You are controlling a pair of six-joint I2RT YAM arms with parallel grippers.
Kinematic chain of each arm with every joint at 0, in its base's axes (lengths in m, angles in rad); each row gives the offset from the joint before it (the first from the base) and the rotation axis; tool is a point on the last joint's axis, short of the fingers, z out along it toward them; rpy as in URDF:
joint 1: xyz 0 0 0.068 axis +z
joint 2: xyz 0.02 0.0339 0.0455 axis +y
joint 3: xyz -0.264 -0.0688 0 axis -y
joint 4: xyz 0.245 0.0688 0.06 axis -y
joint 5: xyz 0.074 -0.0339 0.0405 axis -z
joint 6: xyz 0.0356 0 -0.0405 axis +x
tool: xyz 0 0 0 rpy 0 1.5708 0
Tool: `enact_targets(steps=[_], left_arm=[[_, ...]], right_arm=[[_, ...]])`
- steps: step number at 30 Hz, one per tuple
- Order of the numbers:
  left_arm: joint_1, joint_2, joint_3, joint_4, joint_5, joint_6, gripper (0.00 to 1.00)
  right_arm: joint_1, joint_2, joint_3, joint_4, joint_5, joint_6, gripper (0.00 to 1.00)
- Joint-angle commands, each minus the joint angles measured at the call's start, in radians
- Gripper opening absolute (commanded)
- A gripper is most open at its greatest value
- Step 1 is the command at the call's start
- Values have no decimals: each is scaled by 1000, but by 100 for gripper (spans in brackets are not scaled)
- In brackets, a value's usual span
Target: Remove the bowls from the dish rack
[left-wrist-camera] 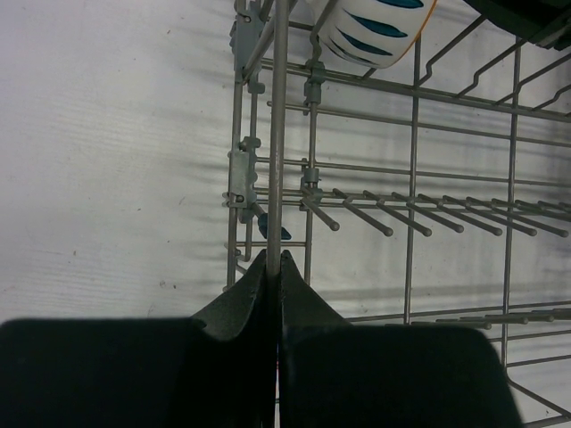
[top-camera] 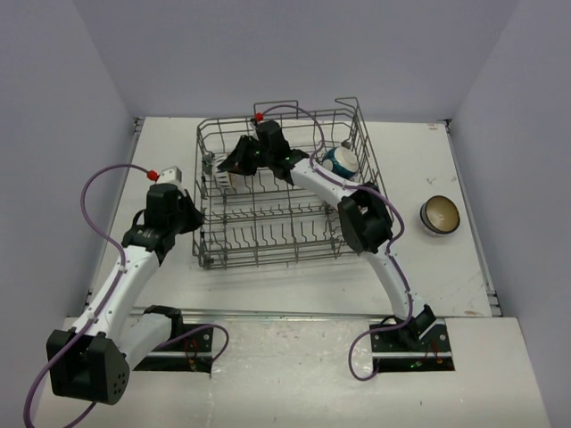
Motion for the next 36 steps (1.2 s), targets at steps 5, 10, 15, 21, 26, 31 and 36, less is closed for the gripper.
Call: enact_targets(steps=[5, 10, 15, 21, 26, 31, 36], left_arm=[[9, 46, 45, -20, -12, -43, 0], [9, 74, 45, -16, -26, -66, 0], [9, 100, 59, -23, -38, -65, 0], [9, 130, 89, -25, -44, -63, 0], [11, 144, 96, -29, -50, -57, 0], [9, 146, 97, -31, -47, -51, 0], [9, 127, 83, -33, -33, -59, 0]], right_arm=[[20, -48, -231, 190, -101, 124, 0], [-17, -128, -370, 439, -202, 223, 0], [-46, -194, -436, 539, -248, 271, 0], [-95, -221, -474, 704, -316, 386, 0], [-117, -189, -442, 832, -388, 507, 0], [-120, -209, -384, 624, -392, 356, 0], [-104, -197, -263, 282, -317, 81, 34]])
